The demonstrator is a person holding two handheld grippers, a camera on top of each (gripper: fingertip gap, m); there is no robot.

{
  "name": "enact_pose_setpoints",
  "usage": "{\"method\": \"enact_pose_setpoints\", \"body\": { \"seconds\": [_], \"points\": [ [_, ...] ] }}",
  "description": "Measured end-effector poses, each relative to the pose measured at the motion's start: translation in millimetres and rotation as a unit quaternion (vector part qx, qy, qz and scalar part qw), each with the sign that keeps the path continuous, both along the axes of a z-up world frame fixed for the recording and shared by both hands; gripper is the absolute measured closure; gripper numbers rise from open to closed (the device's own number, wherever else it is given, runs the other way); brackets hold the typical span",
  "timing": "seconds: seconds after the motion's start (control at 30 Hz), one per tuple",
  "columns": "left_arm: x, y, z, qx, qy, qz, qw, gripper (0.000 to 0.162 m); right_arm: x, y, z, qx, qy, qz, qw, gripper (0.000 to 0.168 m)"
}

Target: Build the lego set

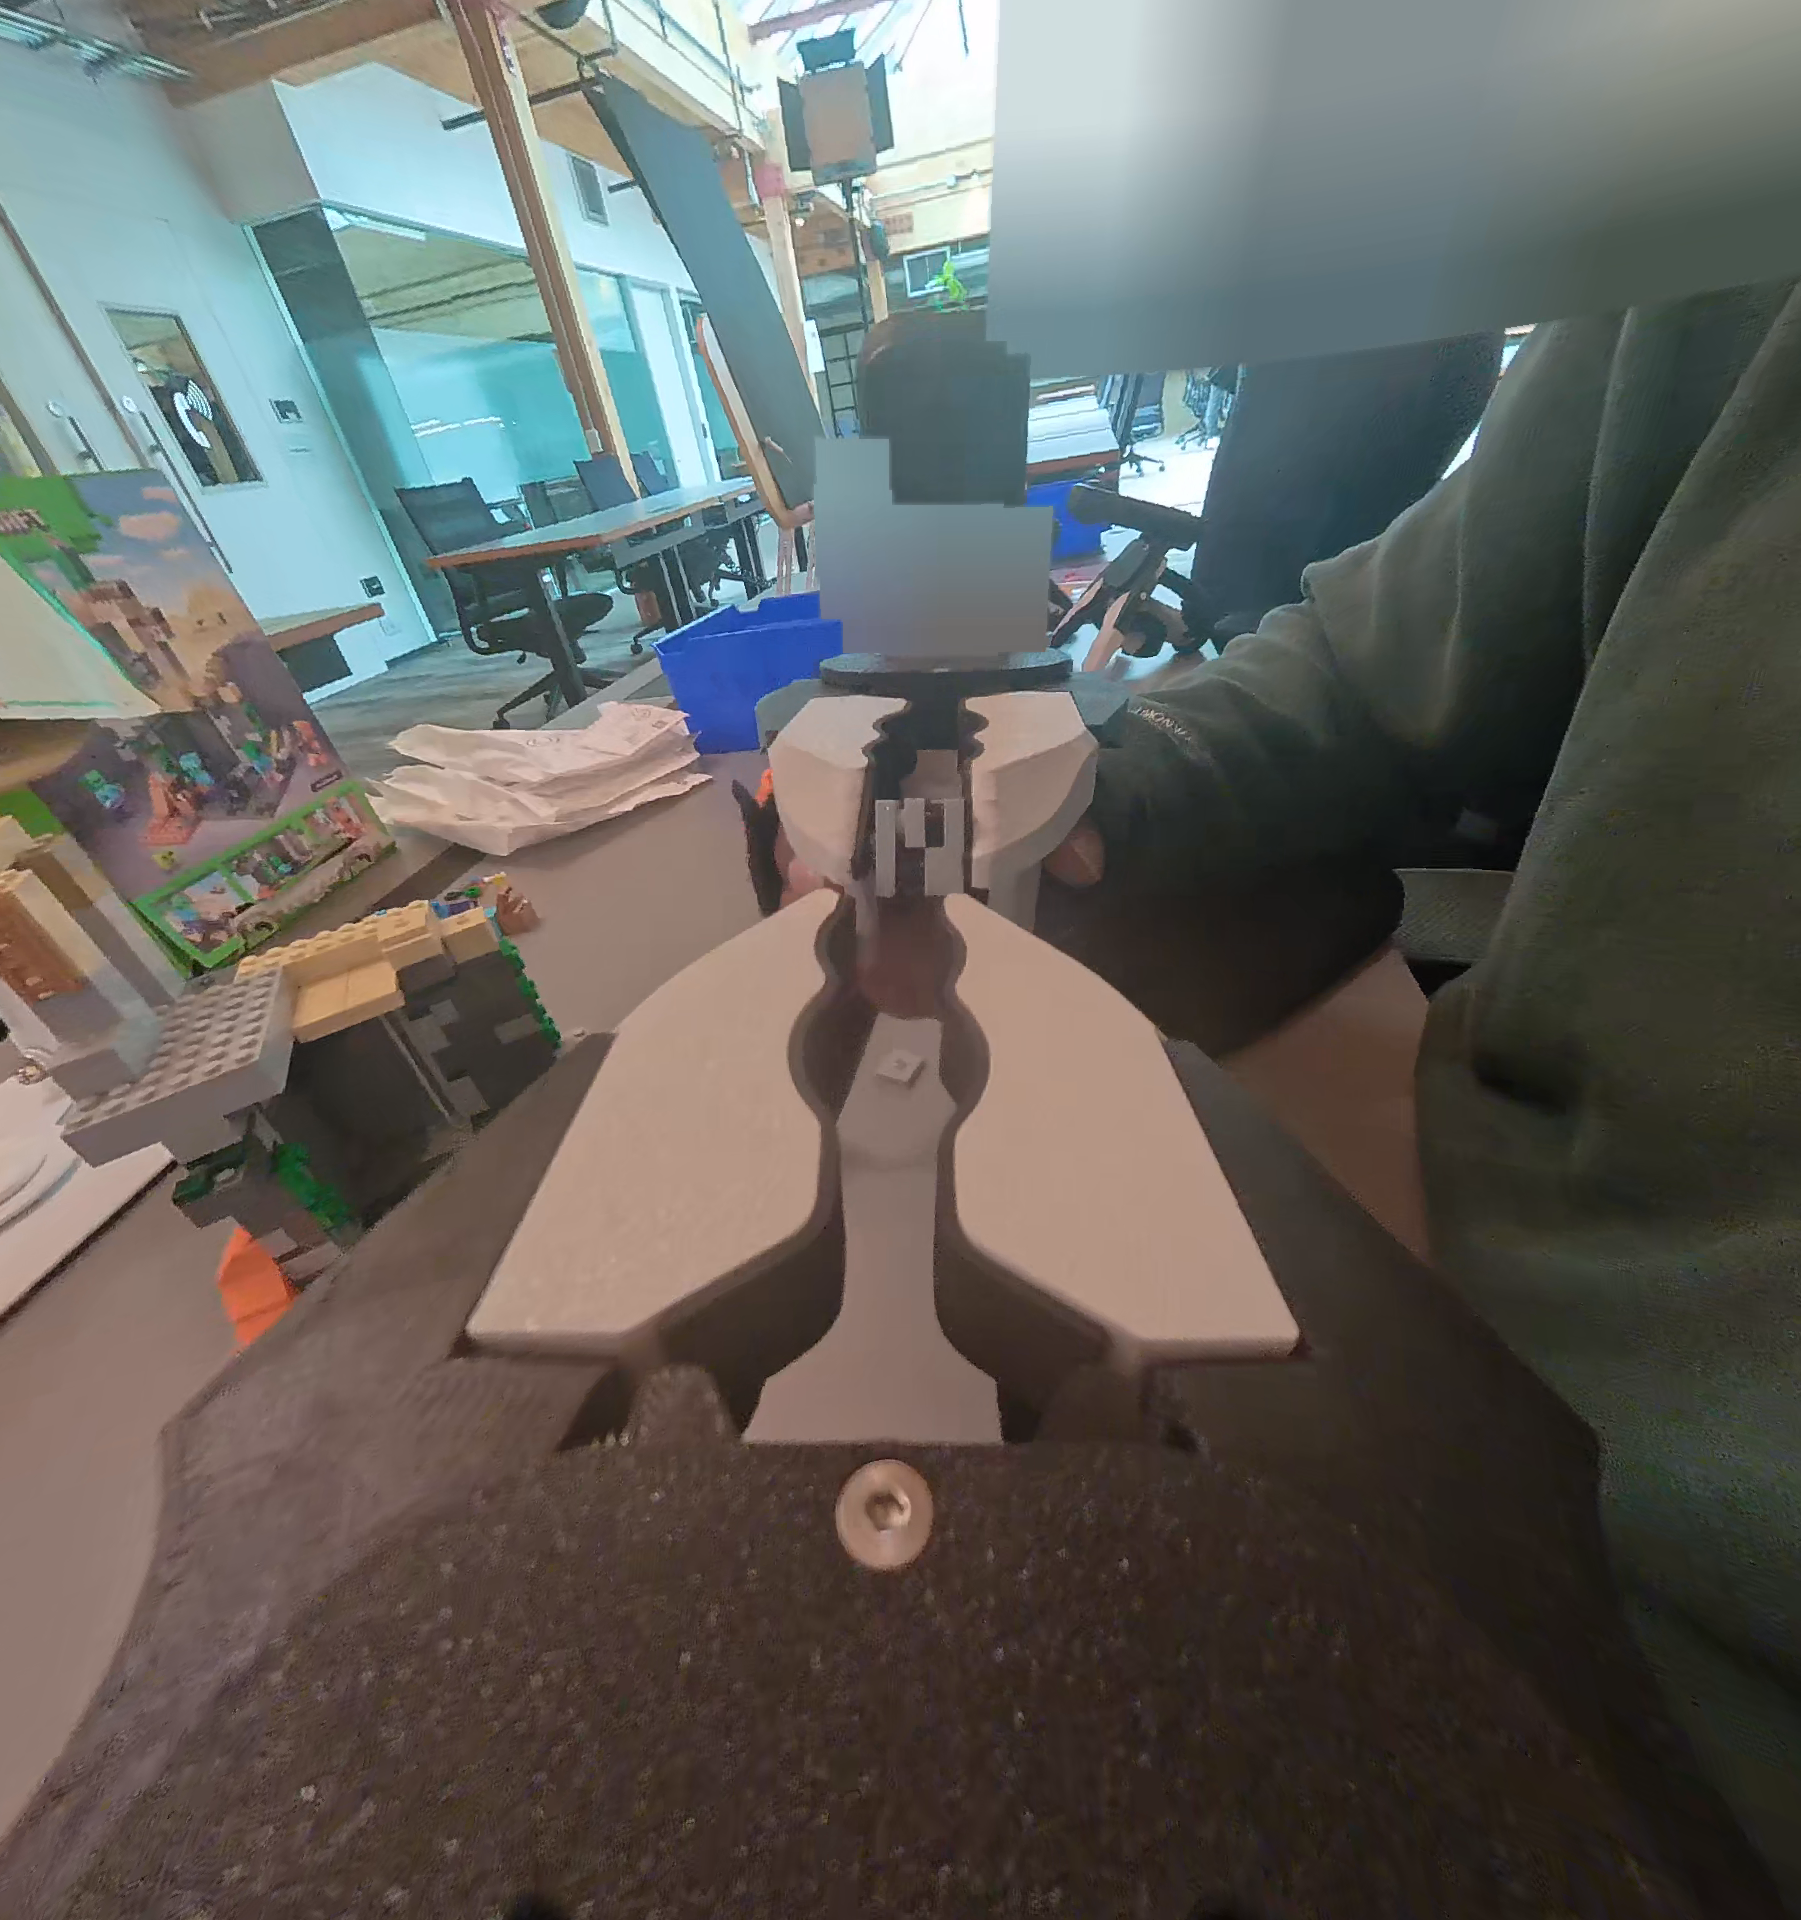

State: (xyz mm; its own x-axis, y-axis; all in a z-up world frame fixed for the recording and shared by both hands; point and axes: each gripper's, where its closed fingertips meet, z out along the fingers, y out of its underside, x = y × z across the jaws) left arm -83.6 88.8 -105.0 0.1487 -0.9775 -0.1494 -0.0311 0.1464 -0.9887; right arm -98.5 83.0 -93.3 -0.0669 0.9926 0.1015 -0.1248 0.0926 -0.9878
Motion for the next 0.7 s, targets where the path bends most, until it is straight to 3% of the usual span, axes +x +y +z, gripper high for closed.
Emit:
{"method": "enact_pose_setpoints", "body": {
  "seconds": [0.23, 0.37, 0.7],
  "points": [
    [1.2, -2.9, -1.5, 0.022, 0.011, 0.006, 1.0, 0.155, -0.4, -2.2, -1.3, -0.013, 0.01, 0.017, 1.0, 0.152],
    [2.6, -5.2, -2.4, 0.025, 0.016, 0.001, 1.0, 0.145, 0.7, -0.6, -1.1, -0.019, 0.014, 0.017, 1.0, 0.152],
    [0.7, 0.8, -4.5, 0.007, 0.013, 0.01, 1.0, 0.156, -0.9, 1.0, -4.9, -0.009, -0.005, 0.007, 1.0, 0.152]
  ]
}}
